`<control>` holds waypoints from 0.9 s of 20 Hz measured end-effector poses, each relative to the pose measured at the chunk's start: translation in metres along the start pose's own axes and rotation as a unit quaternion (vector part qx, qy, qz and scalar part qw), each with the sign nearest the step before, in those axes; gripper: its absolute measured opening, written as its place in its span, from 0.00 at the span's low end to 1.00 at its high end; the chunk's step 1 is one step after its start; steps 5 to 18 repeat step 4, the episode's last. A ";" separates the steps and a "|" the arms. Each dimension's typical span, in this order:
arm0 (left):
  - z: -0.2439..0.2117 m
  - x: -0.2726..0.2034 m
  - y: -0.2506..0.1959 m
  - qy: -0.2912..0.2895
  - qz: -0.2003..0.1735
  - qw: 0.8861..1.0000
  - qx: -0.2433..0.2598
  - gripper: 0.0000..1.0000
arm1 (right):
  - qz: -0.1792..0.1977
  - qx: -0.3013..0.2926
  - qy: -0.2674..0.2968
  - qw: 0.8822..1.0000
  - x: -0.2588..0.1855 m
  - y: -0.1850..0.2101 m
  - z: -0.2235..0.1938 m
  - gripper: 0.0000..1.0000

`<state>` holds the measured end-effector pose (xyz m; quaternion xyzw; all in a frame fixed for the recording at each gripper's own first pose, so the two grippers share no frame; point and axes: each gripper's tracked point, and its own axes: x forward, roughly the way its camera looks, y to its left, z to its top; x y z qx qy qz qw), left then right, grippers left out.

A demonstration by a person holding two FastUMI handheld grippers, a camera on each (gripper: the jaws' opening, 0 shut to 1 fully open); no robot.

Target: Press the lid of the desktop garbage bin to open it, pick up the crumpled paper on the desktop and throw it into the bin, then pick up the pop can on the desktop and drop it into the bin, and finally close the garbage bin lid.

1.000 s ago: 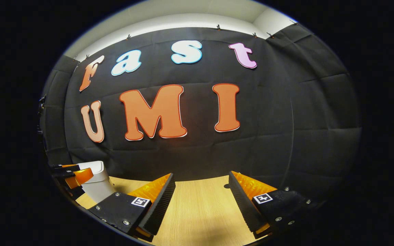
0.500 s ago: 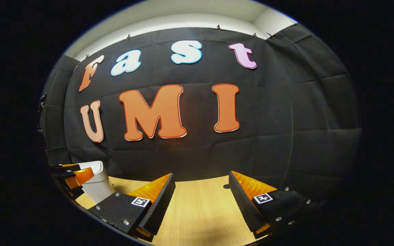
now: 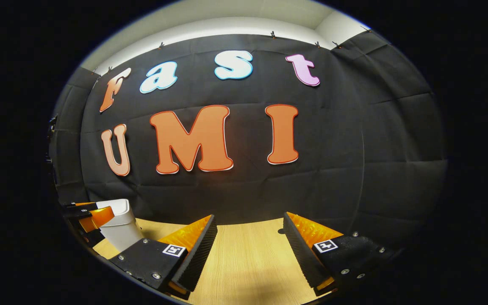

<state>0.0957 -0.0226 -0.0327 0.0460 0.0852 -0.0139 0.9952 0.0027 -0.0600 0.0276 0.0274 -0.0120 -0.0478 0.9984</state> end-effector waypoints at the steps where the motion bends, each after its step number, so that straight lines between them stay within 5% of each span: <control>1: 0.001 -0.001 0.001 -0.001 0.001 1.000 0.002 0.94 | 0.000 -0.001 -0.001 1.000 -0.001 0.000 0.000 0.94; 18: 0.001 -0.004 0.005 -0.002 0.004 1.000 0.002 0.94 | 0.001 0.002 -0.002 1.000 -0.001 0.002 0.001 0.94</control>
